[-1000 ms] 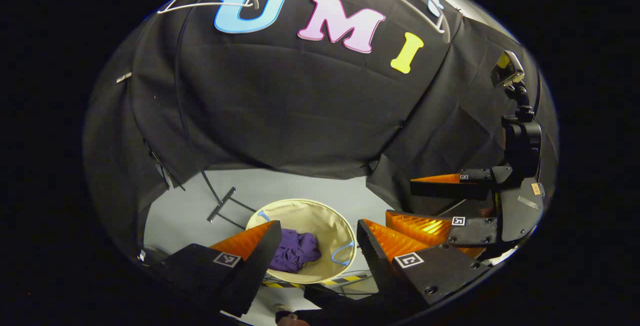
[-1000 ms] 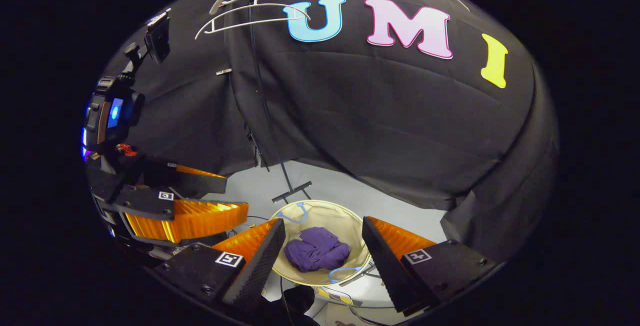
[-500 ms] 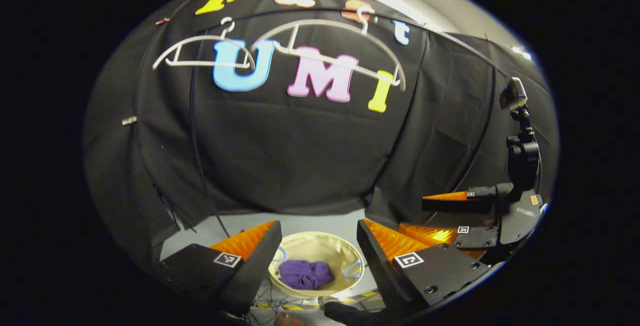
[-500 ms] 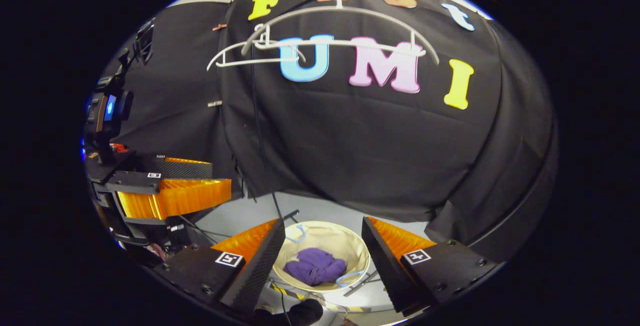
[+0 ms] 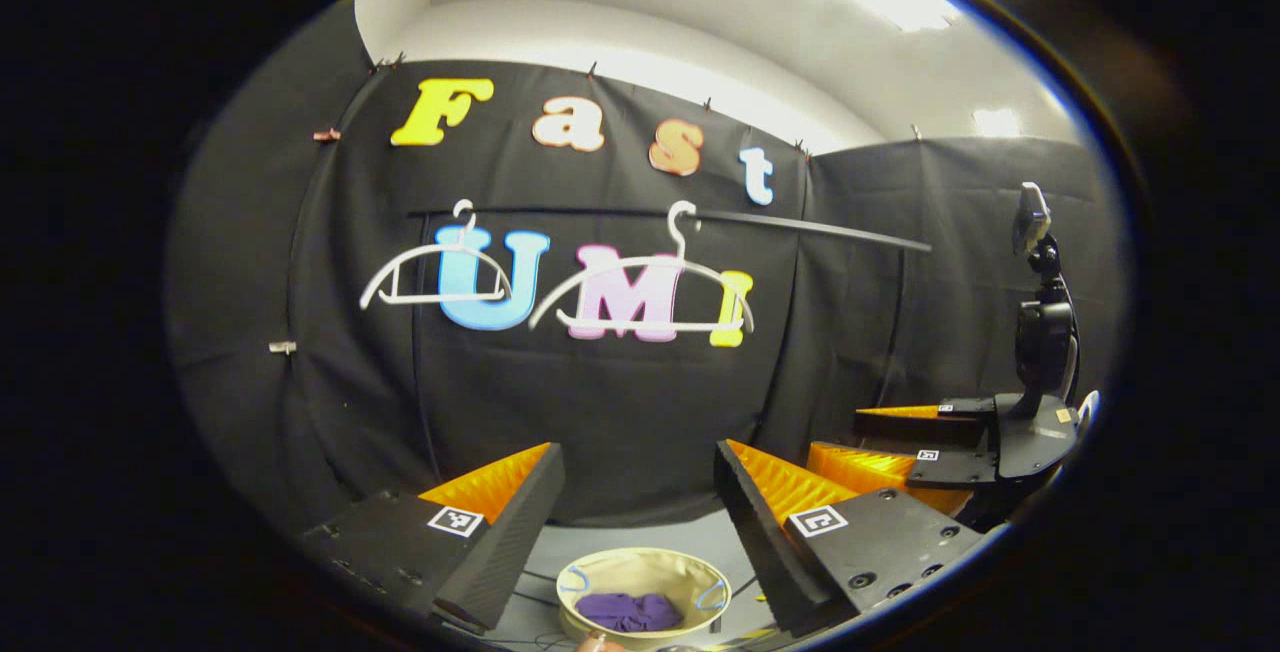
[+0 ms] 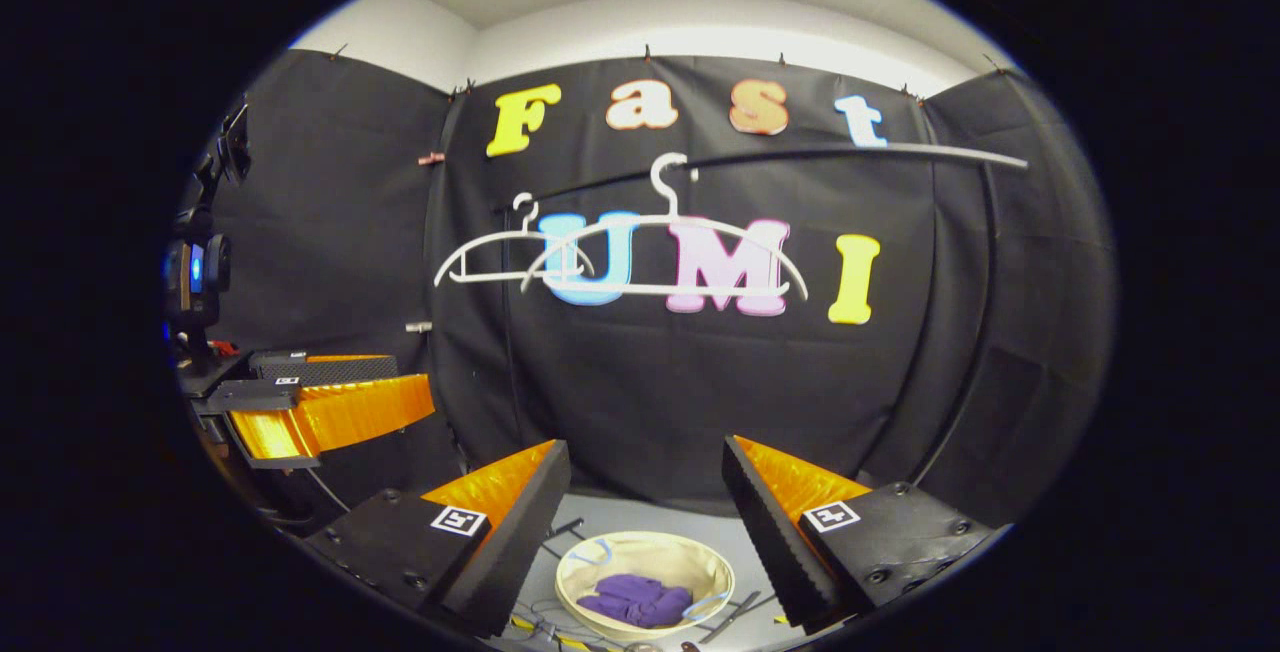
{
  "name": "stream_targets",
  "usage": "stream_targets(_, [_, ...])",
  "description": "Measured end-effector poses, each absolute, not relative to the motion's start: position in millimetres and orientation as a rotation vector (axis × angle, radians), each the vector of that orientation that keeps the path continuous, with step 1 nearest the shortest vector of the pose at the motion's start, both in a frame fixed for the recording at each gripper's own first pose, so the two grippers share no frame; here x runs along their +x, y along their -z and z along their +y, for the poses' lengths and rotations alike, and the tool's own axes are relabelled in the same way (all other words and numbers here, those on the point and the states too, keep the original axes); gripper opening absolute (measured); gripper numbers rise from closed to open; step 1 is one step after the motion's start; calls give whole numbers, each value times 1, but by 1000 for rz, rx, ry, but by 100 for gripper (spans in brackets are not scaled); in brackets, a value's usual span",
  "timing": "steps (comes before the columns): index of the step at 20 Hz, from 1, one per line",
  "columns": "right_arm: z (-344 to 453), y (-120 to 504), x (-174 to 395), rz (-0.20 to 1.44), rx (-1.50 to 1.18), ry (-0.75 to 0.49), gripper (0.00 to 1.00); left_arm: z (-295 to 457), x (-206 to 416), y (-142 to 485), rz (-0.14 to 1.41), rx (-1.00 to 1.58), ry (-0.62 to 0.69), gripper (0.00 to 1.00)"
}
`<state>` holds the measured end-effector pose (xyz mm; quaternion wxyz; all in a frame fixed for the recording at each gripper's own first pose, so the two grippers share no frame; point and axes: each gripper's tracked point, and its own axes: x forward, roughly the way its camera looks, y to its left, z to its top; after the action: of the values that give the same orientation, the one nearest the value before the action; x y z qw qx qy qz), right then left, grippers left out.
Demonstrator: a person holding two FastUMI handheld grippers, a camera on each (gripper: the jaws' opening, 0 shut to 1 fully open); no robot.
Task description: Grasp the clothes on the hanger with both hands and then place them into the laundry hamper below.
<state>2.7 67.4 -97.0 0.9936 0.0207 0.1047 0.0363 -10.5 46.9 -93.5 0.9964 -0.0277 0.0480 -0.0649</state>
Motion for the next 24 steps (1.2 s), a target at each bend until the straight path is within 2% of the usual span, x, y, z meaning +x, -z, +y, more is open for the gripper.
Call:
stream_targets(6, [81, 30, -29, 47, 32, -26, 98, 58, -51, 32, -45, -19, 108, 92])
stream_targets(7, [83, 23, -32, 29, 33, -18, 98, 59, -57, 23, -70, -7, 104, 95])
stream_targets(8, [86, 18, -36, 19, 39, -20, 99, 60, -61, 16, -87, 6, 98, 92])
stream_targets(12, [92, -7, -48, -43, 53, -23, 98, 60, -67, 5, -116, 3, 77, 95])
stream_targets(19, [90, -13, -55, -31, 77, -64, 95, 52, -69, -4, -126, -12, 44, 95])
stream_targets(24, [85, -17, -55, -36, 75, -100, 98, 40, -71, -4, -118, -16, 21, 95])
